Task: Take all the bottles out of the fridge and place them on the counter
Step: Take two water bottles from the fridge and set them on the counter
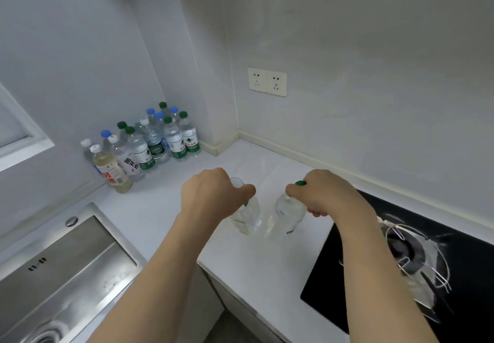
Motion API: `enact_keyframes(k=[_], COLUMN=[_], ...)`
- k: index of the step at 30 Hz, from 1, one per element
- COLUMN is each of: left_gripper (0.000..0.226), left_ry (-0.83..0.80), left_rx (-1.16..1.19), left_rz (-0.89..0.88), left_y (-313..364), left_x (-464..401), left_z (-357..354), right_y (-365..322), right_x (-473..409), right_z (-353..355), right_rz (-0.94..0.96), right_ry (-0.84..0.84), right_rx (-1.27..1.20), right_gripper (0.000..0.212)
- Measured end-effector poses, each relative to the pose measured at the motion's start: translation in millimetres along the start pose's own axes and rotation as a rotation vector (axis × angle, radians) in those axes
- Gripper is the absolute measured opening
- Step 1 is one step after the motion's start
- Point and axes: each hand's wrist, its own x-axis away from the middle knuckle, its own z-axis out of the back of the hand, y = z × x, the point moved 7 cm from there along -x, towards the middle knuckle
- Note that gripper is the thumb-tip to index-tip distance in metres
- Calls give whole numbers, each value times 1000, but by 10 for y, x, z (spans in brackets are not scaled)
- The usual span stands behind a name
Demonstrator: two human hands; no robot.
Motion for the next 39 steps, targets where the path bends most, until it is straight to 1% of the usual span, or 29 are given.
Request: enact_keyframes(k=[6,10,15,18,23,27,31,34,36,39], left_gripper=[36,36,39,40,38,43,41,43,45,46], left_ry=[-3,-4,-15,5,67,117,107,114,125,118], left_rx=[26,44,51,32,37,23,-17,-61,-84,-134], left_rz=[55,57,49,54,86,128,166,189,187,161], left_y=[-258,-465,-808,-1078,-1556,-1962,-2303,-2575,-2732,-2869], left_x=[-530,-871,-1322,-1645,-2087,-2387,-2657,-2853,-2973,-3144], left_z=[-40,-61,-65,12,113,200,222,199,178,139], right_y=[-287,-517,-928,-1281,-1863,-2317,-2699,-3016,-3217,-3478], right_x=[-565,-852,-1251,-1510,-1909,-2237,-2579,-2838,-2997,-3213], right_z=[-37,-74,-247,-319,-431,-541,-650,-809,-912,-1050], right_rz=[7,10,14,30,97,173,237,294,333,402], right_ry=[0,-11,-43,-61,-76,-81,-83,-149,-181,-187], right_rx=[53,51,53,54,96,123,184,231,255,321], right_gripper=[36,35,36,36,37,39,36,36,37,37])
